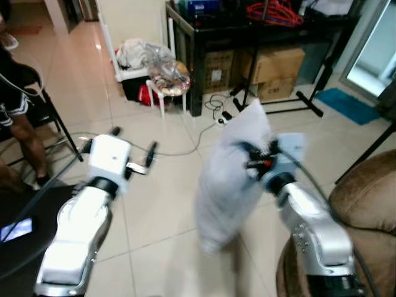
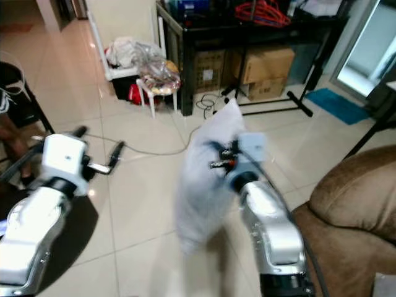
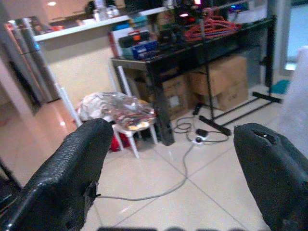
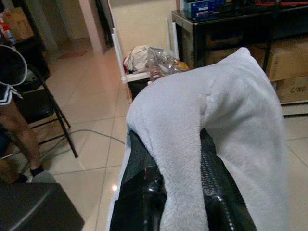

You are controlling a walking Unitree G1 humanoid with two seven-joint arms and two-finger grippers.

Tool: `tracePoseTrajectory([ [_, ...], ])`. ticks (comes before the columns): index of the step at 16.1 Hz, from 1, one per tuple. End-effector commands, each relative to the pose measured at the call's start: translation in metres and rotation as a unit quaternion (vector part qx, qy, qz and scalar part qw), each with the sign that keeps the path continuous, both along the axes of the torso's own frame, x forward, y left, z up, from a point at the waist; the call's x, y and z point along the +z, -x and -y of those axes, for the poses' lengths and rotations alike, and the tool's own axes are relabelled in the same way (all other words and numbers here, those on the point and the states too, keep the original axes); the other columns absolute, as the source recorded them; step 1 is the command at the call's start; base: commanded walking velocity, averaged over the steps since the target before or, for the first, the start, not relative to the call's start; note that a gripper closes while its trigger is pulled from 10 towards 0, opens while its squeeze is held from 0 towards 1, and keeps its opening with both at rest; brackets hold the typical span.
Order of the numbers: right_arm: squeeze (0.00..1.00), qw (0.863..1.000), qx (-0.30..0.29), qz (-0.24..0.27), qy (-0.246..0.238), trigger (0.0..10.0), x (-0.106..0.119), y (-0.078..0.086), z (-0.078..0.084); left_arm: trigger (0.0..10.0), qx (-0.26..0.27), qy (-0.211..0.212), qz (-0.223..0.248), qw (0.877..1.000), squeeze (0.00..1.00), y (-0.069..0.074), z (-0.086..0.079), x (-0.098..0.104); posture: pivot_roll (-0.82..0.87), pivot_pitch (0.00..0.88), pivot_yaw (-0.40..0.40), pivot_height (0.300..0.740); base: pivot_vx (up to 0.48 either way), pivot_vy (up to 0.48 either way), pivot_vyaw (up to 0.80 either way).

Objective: Move the pillow to the sofa from floor

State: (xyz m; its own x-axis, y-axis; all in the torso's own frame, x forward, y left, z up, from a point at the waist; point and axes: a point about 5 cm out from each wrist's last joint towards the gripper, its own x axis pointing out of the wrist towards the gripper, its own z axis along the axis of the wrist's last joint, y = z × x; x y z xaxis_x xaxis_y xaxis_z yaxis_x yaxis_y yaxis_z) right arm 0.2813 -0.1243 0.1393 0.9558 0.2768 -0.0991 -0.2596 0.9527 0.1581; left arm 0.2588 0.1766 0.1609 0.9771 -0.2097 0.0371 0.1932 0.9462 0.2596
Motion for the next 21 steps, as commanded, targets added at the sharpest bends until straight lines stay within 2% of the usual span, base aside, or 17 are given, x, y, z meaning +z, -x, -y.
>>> tracePoseTrajectory([
  [1,0.0,0.999,-0.019,0.028,-0.001,10.0,0.012,-0.002,0.01,10.0,-0.009,-0.001,-0.007,1.0,0.0,0.0,0.006,-0.004,-0.01,0.0,0.013,0.74,0.0,0.0,-0.8],
  [10,0.0,0.997,-0.078,0.022,0.001,10.0,0.008,-0.006,0.022,10.0,0.005,-0.006,-0.004,1.0,0.0,0.003,0.004,-0.007,0.0,0.0,-0.002,0.74,0.0,0.0,-0.8],
  [21,0.0,0.996,-0.09,0.019,-0.001,10.0,0.007,-0.008,0.025,10.0,0.013,-0.004,0.0,1.0,0.0,0.003,0.001,-0.007,0.0,0.0,-0.005,0.74,0.0,0.0,-0.8],
])
